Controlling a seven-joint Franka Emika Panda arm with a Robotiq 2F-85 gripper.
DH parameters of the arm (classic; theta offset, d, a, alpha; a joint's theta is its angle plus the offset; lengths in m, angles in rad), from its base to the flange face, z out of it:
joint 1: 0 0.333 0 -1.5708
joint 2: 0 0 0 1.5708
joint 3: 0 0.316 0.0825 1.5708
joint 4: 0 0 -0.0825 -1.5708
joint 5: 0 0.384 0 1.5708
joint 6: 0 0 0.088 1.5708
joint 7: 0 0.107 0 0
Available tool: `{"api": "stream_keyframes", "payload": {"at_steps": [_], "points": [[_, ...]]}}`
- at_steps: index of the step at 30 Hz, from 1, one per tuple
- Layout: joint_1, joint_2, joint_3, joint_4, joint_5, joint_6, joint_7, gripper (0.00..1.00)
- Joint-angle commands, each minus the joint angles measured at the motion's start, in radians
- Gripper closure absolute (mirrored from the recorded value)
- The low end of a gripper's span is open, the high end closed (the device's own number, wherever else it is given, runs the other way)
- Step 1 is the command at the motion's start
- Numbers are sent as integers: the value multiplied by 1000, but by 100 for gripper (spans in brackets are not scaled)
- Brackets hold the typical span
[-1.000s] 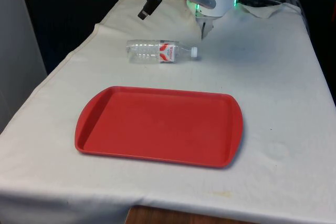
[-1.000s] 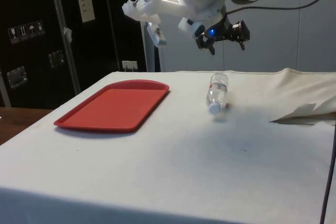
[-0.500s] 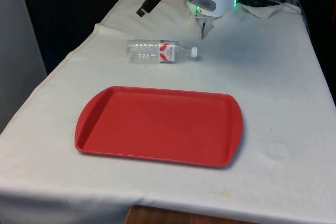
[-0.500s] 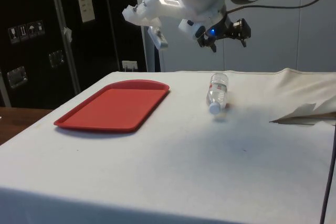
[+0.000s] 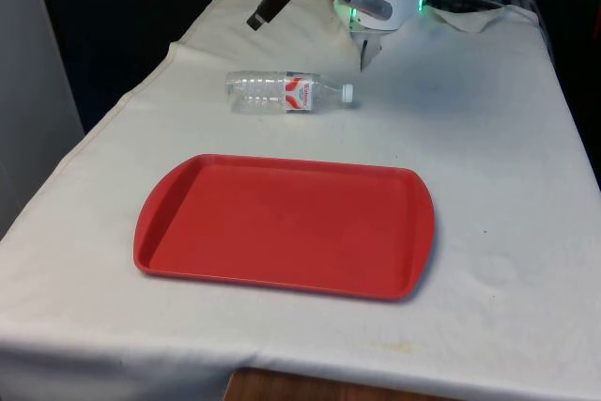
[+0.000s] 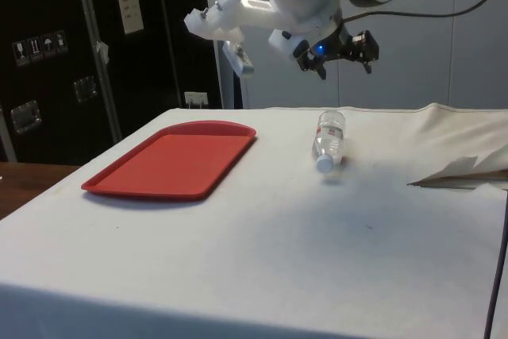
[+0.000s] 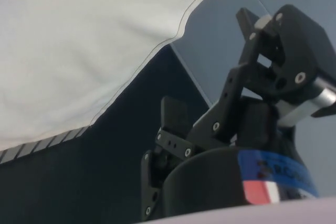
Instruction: Place the bottle upright on the tray.
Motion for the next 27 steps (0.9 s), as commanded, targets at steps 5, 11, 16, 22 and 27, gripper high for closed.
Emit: {"api": "stream_keyframes", "payload": {"at_steps": [5, 11, 16, 22, 27], "points": [[1, -5, 3, -5, -1, 6, 26, 0], [1, -24, 10, -23, -25, 32, 87, 0], [3, -24, 17, -25, -30, 41, 122, 0], [6, -25, 31, -26, -33, 45, 160, 0], [7, -22, 50, -27, -35, 47, 204, 0]]}}
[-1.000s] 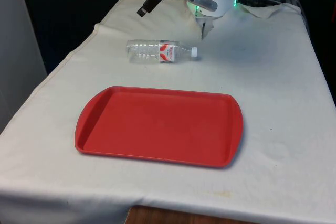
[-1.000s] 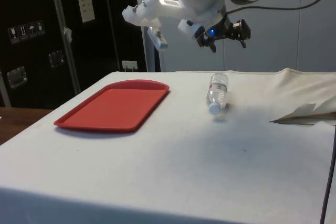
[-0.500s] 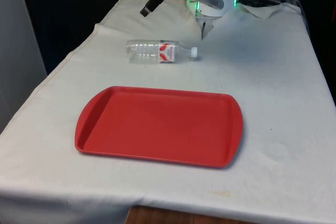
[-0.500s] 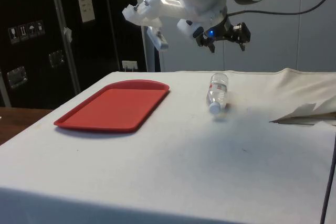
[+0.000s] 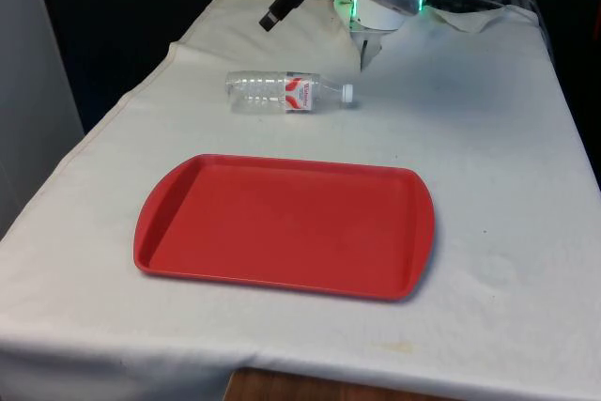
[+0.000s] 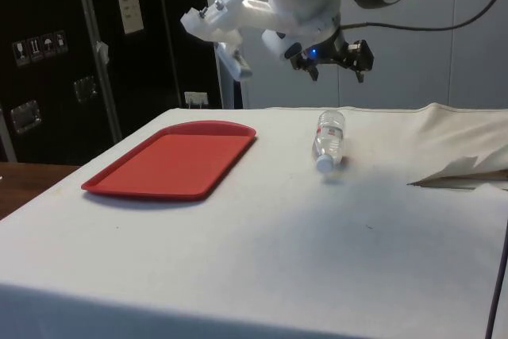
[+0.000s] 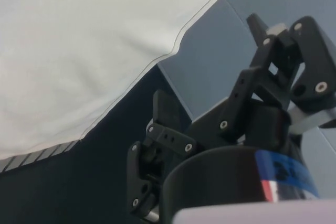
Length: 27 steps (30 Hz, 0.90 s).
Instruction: Place the bottle upright on the tray.
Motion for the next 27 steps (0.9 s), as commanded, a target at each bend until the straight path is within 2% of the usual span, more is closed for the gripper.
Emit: {"api": "stream_keyframes", "payload": {"at_steps": [1, 4, 5, 9, 13, 14, 16, 22, 24, 25, 27], "points": [[1, -3, 4, -4, -17, 8, 22, 0], [1, 2, 8, -1, -1, 0, 13, 0], [1, 3, 11, -3, -16, 7, 25, 0], [5, 8, 22, -2, -17, 2, 26, 0], [3, 14, 34, -3, -27, 2, 27, 0], [2, 14, 33, -2, -9, -1, 14, 0], [4, 20, 40, -2, -37, 5, 30, 0], [4, 30, 56, -3, -59, 13, 44, 0], [2, 29, 54, -2, -41, 4, 29, 0], [4, 33, 61, -3, -65, 16, 49, 0], [4, 36, 65, -3, -71, 18, 54, 0]]}}
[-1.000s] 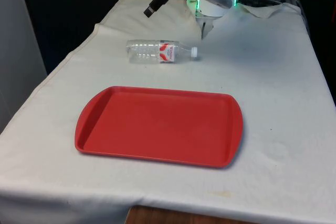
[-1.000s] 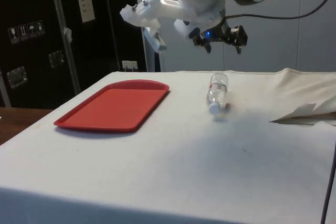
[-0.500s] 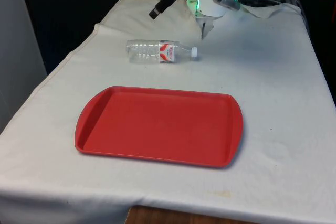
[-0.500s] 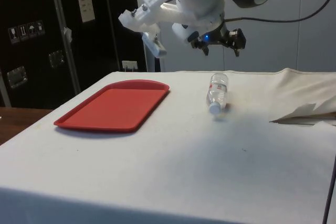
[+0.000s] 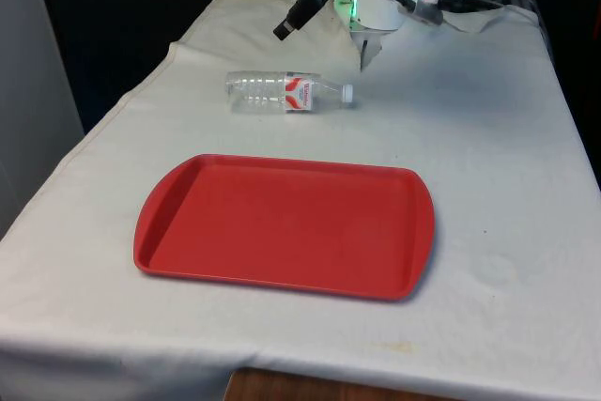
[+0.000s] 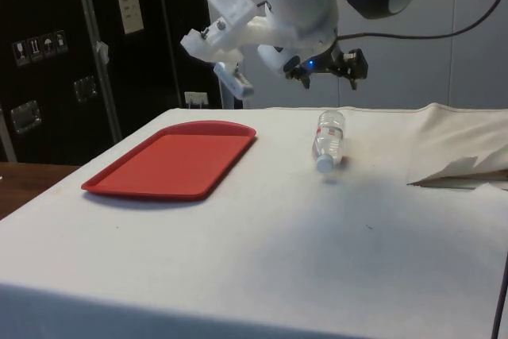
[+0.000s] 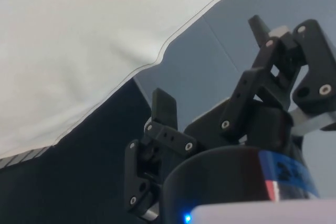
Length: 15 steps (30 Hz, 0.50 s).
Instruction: Place the bottle upright on the tray.
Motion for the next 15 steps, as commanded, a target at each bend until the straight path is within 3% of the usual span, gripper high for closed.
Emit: {"api": "stream_keyframes", "payload": {"at_steps": [1, 5, 15], "points": [[2, 1, 3, -2, -24, 11, 18, 0], [1, 7, 8, -4, -18, 9, 20, 0], [2, 4, 28, -25, -80, 30, 96, 0]]}}
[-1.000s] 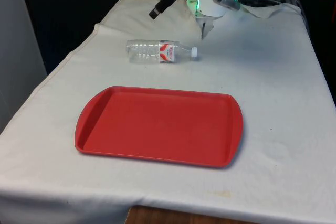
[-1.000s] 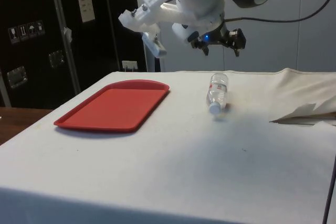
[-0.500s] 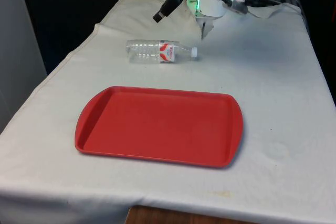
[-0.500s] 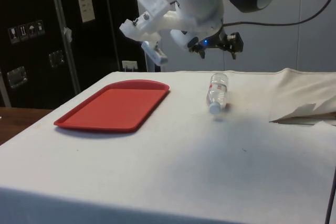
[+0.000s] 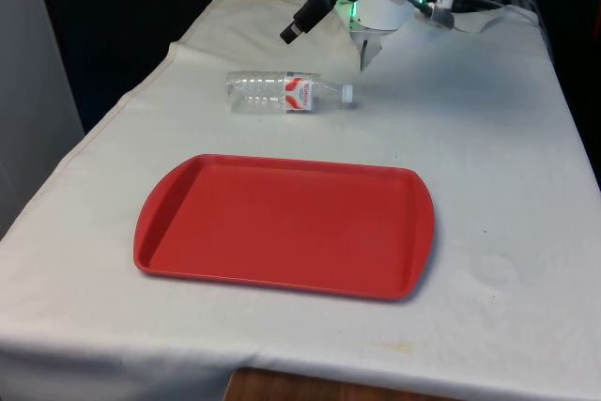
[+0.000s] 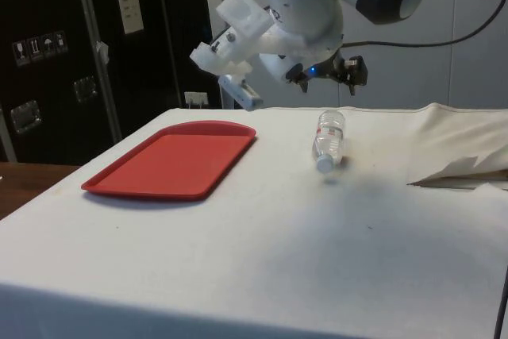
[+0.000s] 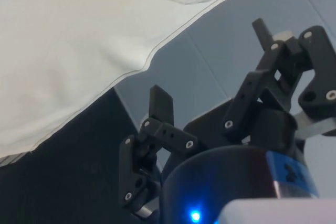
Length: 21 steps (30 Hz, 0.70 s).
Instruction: Place the bottle upright on the tray.
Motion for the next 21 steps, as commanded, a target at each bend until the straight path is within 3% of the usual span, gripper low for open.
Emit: {"api": "stream_keyframes", "payload": {"at_steps": [1, 7, 19, 21], "points": [[0, -2, 2, -4, -23, 12, 21, 0], [-1, 4, 4, -11, -61, 27, 60, 0], [0, 20, 6, 1, -52, 24, 45, 0], [1, 24, 10, 0, -79, 33, 50, 0]]}}
